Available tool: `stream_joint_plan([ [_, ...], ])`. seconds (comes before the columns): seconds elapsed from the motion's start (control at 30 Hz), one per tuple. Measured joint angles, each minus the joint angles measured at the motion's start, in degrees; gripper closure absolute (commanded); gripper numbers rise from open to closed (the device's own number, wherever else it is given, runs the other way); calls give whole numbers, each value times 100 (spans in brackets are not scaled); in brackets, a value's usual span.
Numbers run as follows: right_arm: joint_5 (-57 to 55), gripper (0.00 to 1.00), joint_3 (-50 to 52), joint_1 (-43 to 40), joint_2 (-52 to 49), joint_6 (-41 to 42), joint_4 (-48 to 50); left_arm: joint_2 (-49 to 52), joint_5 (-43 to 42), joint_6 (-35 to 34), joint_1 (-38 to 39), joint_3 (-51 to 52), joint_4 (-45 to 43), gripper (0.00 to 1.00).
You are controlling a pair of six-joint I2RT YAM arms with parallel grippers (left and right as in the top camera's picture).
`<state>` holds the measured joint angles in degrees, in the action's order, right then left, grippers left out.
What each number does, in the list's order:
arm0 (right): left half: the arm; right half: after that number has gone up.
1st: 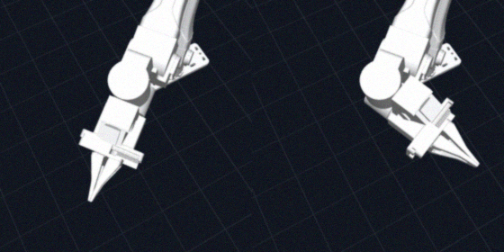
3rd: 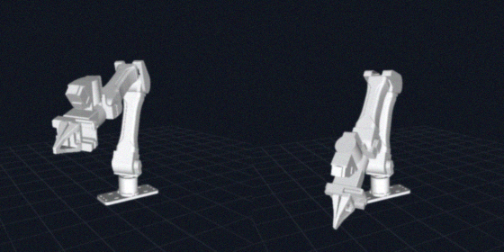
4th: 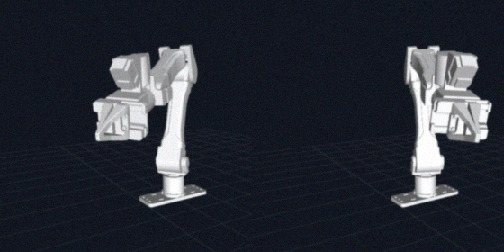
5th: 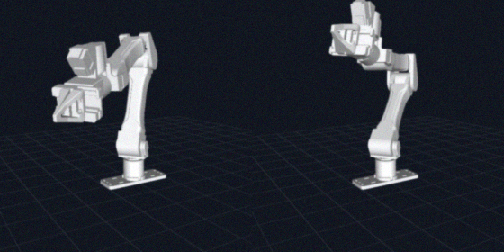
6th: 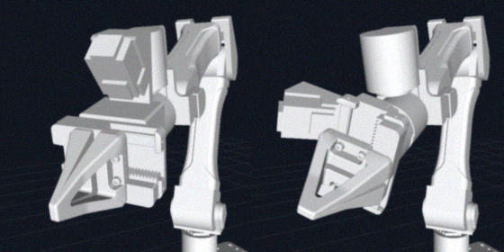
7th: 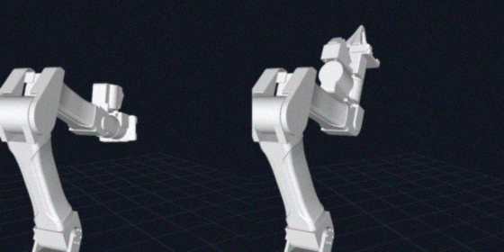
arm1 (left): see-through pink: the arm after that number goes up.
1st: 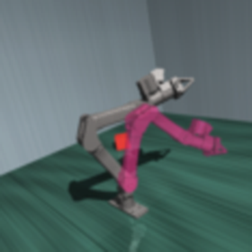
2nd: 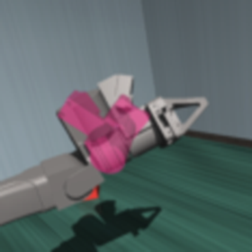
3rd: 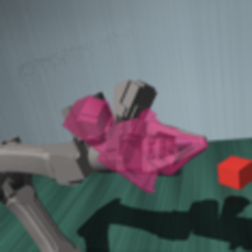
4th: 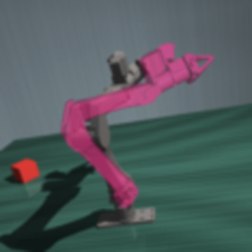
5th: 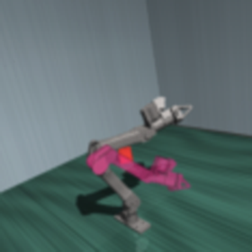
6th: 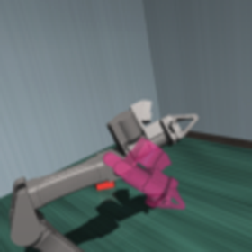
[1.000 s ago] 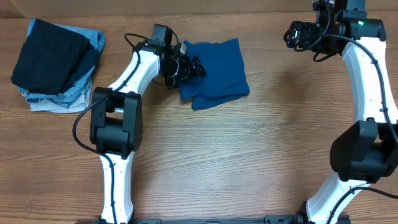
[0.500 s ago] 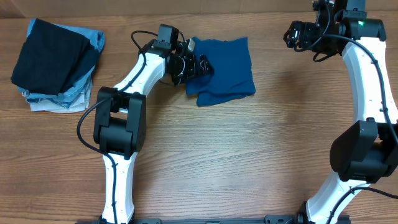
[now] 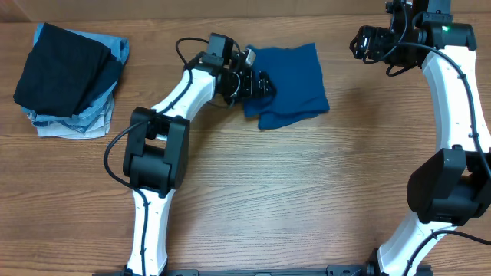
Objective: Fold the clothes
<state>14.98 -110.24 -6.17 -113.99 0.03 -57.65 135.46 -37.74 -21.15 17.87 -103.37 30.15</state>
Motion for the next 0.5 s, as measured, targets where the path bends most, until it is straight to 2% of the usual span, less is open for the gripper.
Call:
stream_joint_plan([
  [0.03,0,0,0,0,0,-2,2,35,17,-31,17,17,-24,96],
  [0.3,2,0,0,0,0,0,-2,157,13,-94,26,74,-192,96],
  [0.5,2,0,0,-2,0,-2,0,157,-304,37,-313,72,380,96],
])
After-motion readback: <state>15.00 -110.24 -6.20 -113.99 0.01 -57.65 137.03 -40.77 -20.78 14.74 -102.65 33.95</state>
